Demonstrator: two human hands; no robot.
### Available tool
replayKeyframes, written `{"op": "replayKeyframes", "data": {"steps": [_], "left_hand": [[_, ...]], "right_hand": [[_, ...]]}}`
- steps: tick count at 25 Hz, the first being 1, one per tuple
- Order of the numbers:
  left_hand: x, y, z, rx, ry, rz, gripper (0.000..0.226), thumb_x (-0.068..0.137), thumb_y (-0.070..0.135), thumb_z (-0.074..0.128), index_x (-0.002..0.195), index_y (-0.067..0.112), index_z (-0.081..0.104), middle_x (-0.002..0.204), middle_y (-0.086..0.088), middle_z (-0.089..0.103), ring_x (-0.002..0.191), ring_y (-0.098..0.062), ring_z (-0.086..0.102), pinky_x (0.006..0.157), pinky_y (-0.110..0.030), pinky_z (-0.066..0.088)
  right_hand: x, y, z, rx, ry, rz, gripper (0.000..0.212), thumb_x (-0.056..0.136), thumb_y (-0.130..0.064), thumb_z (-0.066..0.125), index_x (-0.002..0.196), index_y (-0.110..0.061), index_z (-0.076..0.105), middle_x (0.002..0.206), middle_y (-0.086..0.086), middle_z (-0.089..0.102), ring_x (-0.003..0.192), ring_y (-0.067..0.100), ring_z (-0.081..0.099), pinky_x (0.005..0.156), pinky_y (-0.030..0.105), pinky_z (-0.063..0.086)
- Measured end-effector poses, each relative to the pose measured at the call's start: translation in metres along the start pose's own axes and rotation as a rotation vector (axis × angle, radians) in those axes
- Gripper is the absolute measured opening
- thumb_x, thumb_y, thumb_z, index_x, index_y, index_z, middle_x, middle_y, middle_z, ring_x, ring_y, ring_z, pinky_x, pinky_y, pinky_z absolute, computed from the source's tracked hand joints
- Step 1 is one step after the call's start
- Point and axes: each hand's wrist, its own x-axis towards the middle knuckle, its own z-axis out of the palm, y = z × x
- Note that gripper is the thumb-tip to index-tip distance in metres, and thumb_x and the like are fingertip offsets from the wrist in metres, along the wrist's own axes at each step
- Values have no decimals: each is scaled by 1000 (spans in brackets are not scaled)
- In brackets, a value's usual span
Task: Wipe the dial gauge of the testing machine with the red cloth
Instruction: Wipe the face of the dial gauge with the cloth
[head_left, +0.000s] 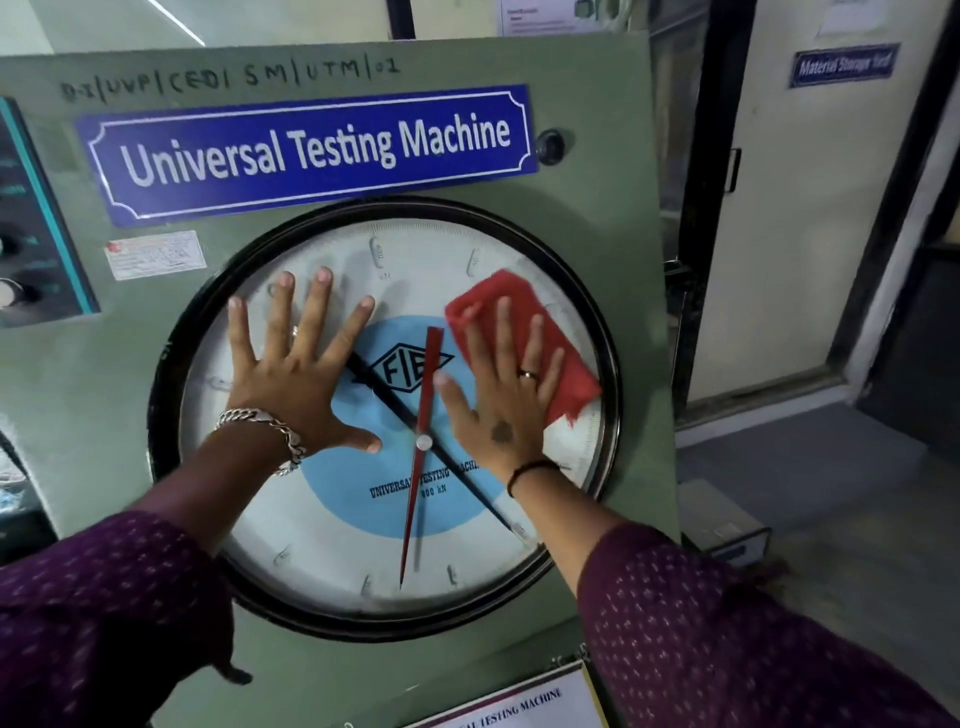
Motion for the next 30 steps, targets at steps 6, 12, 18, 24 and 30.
{"op": "replayKeyframes", "data": {"steps": [6,12,18,24,30], "left_hand": [[-2,1,-5,13,-36,-25,175,35,108,67,173,39,-15,180,-6,-32,165,-43,-26,125,-80,-10],[-9,2,-2,-28,2,-58,175,34,104,73,176,34,-1,184,-8,-18,168,-41,-16,128,-75,-9],[-39,16,21,-207,21,-314,171,45,111,58,175,24,-11,183,-11,-18,169,-37,-14,129,-65,-20],[-57,32,36,-327,20,-491,165,50,114,49,177,23,-4,184,-10,-17,169,-35,-15,128,-60,-25],[-62,37,39,-362,16,-553,165,51,113,50,176,23,-7,184,-9,-19,169,-35,-18,127,-61,-27]], "right_hand": [[-23,49,-12,-47,2,-9,83,103,-83,29,175,-45,13,188,-5,0,172,41,-3,131,79,3],[23,26,-17,-205,-54,-590,82,103,-83,25,176,-47,17,188,-10,0,173,37,-2,131,76,5],[36,50,-27,-185,26,-355,75,105,-76,35,173,-44,27,185,-8,11,171,42,12,131,75,12],[44,41,-25,-300,-121,-937,78,104,-78,39,175,-50,20,188,-14,8,174,33,5,134,69,7],[94,-24,-32,-179,24,-643,72,107,-77,28,172,-46,32,188,-13,9,173,34,8,134,68,7]]}}
